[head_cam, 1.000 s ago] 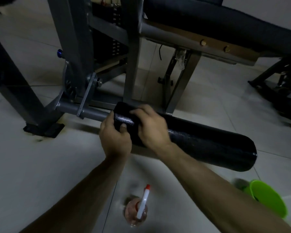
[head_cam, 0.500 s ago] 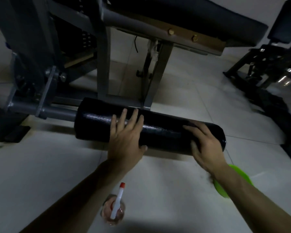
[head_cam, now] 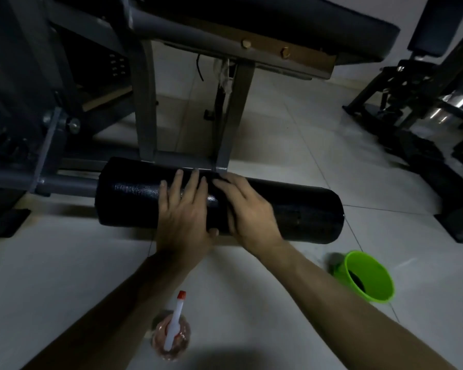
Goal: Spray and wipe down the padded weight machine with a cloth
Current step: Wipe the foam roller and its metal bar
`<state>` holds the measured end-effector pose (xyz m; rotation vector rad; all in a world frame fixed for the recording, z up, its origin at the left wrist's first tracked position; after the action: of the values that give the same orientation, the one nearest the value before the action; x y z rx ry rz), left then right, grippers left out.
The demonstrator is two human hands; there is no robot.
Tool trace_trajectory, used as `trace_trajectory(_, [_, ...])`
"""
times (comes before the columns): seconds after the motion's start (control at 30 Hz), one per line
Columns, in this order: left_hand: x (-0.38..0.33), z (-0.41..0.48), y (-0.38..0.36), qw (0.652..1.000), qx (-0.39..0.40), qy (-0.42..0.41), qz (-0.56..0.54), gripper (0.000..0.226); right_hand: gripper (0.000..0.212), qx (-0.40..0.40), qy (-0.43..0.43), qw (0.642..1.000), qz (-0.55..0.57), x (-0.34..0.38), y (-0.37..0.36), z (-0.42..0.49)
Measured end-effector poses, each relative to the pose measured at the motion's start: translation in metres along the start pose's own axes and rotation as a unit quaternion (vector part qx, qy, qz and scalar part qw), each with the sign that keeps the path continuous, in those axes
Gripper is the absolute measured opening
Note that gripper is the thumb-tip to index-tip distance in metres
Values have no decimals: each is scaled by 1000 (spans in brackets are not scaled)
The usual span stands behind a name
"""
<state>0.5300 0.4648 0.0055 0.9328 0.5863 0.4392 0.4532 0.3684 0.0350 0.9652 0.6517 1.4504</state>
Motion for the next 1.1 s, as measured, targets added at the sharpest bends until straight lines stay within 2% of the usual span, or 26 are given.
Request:
trace_trajectory(0.07, [-11, 1, -3, 999, 23, -28, 4, 112, 60, -10, -10, 999, -29, -38, 23, -33])
trace_trajectory(0.17, [-35, 3, -14, 996, 55, -71, 14, 113, 69, -46, -95, 992, -69, -102, 63, -84])
trace_trajectory(0.3, [-48, 3, -18, 996, 58, -46, 46, 111, 59, -146, -215, 963, -74, -140, 94, -121])
trace_trajectory(0.4, [-69, 4, -22, 995, 72, -34, 56, 109, 58, -166, -189, 967, -30, -97, 61, -85])
trace_trajectory(0.53, [-107, 0, -37, 996, 47, -53, 49, 85, 46, -117, -118, 986, 11, -56, 32, -45])
trace_trajectory(0.63, [-105, 0, -45, 994, 59, -76, 54, 98, 54, -66, -68, 995, -31, -86, 55, -71])
trace_trajectory(0.67, [-102, -1, -47, 993, 59, -85, 62, 104, 56, -78, -89, 992, -47, -108, 68, -86])
trace_trajectory(0.73, [-100, 1, -51, 992, 62, -86, 75, 111, 57, -141, -189, 971, -44, -154, 96, -121])
trace_trajectory(0.8, [-105, 1, -53, 992, 58, -73, 87, 112, 47, -194, -258, 946, -29, -176, 110, -146])
trace_trajectory(0.93, [-115, 0, -56, 992, 45, -44, 109, 117, 32, -243, -261, 934, 27, -178, 111, -126])
trace_trajectory(1.0, [-116, -1, -60, 993, 42, -42, 106, 115, 27, -242, -299, 921, 64, -197, 106, -101])
trace_trajectory(1.1, [-113, -1, -62, 994, 16, -45, 94, 113, 20, -188, -356, 907, 127, -217, 94, -97])
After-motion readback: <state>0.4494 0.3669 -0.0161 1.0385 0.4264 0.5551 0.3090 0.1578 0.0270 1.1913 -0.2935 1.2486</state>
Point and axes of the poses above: each hand's wrist, its own z-axis towards the middle knuckle, its own y-axis out of the back of the hand, x = y × z, the point moved 7 cm from there along z, towards the middle knuckle, and after that the axes turned 3 degrees about y, right-handed, at the moved point
